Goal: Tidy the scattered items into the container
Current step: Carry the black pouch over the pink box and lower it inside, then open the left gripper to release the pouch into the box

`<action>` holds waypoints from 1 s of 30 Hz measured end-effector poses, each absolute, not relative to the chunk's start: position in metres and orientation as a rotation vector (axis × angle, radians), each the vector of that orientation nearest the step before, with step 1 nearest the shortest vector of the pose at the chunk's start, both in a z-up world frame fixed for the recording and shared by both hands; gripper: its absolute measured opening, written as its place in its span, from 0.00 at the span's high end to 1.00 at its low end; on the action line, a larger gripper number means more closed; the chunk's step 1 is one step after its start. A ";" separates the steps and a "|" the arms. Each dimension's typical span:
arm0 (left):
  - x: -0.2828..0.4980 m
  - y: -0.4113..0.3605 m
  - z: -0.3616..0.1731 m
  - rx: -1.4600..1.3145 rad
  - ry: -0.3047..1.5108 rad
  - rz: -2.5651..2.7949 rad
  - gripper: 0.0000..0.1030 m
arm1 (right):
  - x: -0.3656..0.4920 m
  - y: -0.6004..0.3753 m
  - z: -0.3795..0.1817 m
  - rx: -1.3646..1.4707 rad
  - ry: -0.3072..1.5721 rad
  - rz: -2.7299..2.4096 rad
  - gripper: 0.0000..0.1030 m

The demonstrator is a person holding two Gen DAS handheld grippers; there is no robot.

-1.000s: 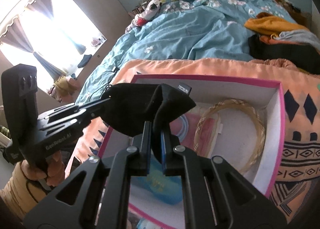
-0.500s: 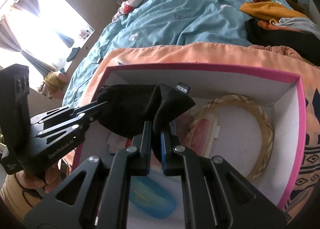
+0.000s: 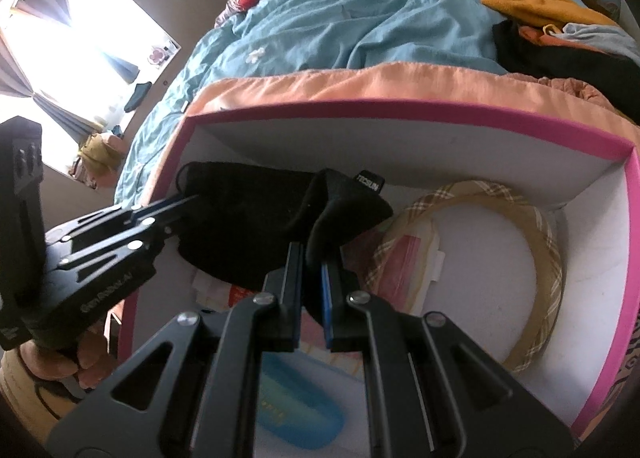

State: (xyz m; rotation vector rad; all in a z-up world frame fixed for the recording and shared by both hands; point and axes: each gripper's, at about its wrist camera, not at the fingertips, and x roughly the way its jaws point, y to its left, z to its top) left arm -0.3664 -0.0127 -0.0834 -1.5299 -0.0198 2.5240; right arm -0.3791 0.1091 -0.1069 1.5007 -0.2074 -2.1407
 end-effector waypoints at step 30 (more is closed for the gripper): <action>-0.350 -0.010 -0.070 -1.406 -0.067 2.575 0.49 | -0.380 0.106 -0.109 1.534 -0.027 -2.225 0.78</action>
